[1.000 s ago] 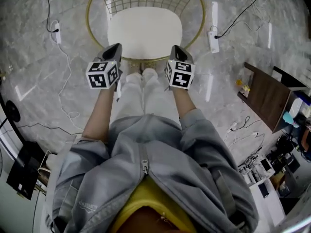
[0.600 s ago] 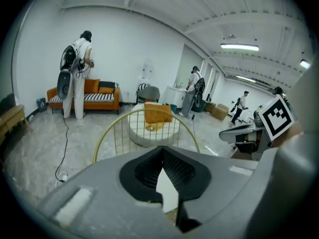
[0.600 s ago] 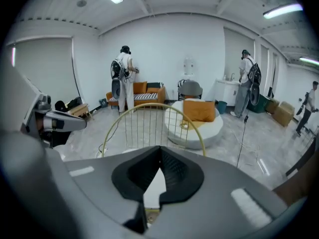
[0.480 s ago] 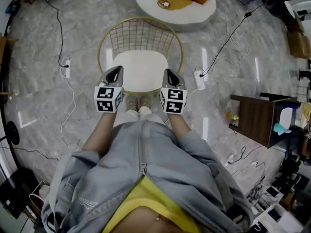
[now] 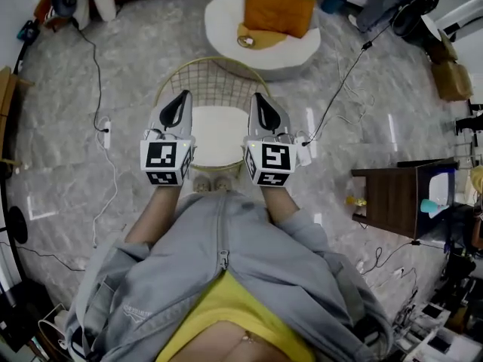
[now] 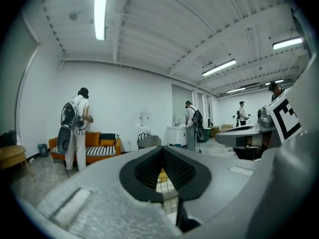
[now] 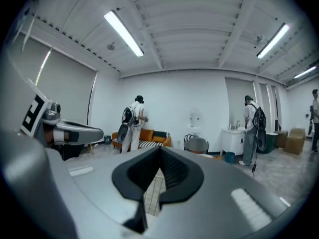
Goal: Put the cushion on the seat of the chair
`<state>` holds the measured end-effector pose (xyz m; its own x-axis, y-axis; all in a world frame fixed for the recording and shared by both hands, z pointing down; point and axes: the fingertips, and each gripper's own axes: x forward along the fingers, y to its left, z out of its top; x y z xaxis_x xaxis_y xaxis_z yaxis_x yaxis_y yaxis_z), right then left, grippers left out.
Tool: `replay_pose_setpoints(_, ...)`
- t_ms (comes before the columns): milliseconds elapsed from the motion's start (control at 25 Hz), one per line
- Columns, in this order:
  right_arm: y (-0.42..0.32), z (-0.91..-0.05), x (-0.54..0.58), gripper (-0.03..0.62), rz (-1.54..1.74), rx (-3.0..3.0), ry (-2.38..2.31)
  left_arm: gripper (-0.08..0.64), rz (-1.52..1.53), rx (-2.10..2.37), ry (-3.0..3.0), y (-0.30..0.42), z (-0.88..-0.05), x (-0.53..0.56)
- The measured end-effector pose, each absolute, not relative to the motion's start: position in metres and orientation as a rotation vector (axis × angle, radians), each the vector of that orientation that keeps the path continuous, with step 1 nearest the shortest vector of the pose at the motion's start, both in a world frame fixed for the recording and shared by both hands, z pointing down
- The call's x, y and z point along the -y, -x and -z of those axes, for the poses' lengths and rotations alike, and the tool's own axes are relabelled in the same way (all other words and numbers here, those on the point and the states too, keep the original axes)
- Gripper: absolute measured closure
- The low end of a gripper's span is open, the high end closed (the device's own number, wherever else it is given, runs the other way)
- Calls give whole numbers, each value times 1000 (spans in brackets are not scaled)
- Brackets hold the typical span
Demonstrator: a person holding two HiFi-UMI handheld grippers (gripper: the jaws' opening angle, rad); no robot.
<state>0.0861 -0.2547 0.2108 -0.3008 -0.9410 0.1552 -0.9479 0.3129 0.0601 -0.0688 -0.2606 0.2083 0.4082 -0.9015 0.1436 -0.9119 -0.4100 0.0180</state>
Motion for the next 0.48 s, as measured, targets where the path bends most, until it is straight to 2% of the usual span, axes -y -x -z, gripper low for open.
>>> replay_pose_setpoints(200,-86,-160,248,592,82,2482,-1793,554,-89,1704,-2640,60,-164,253)
replay_pose_setpoints(480,-85,-162,239,594,50,2506,-1771,554,-61,1684,-2647,54,-159,245)
